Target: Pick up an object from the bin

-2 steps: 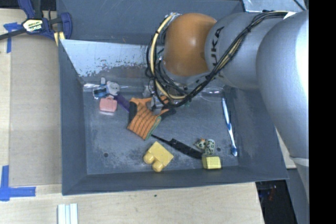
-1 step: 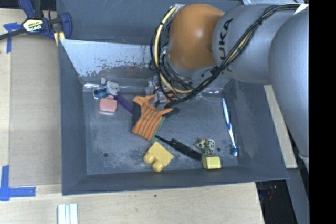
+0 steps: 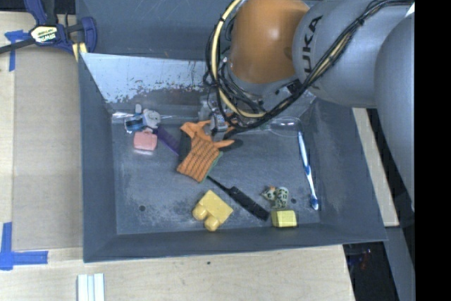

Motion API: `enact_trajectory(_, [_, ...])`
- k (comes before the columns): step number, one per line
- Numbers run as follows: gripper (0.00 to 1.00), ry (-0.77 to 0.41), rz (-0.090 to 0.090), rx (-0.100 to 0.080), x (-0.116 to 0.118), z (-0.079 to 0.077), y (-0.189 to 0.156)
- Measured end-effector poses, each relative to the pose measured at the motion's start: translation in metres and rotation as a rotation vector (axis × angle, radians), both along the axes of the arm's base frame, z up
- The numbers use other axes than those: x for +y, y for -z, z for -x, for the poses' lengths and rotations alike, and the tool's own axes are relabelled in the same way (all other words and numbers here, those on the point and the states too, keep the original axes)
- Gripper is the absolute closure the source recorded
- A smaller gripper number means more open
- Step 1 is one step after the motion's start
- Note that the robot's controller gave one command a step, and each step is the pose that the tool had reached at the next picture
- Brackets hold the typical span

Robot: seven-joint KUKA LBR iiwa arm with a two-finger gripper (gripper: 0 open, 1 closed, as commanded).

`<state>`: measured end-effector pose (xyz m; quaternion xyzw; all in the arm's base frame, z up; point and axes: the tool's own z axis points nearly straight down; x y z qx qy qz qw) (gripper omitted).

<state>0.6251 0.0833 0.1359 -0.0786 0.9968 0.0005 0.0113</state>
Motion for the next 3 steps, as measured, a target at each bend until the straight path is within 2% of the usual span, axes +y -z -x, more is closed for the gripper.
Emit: enact_trajectory(3, [1.00, 0.002, -0.002, -0.011, 0.000, -0.002, -0.031])
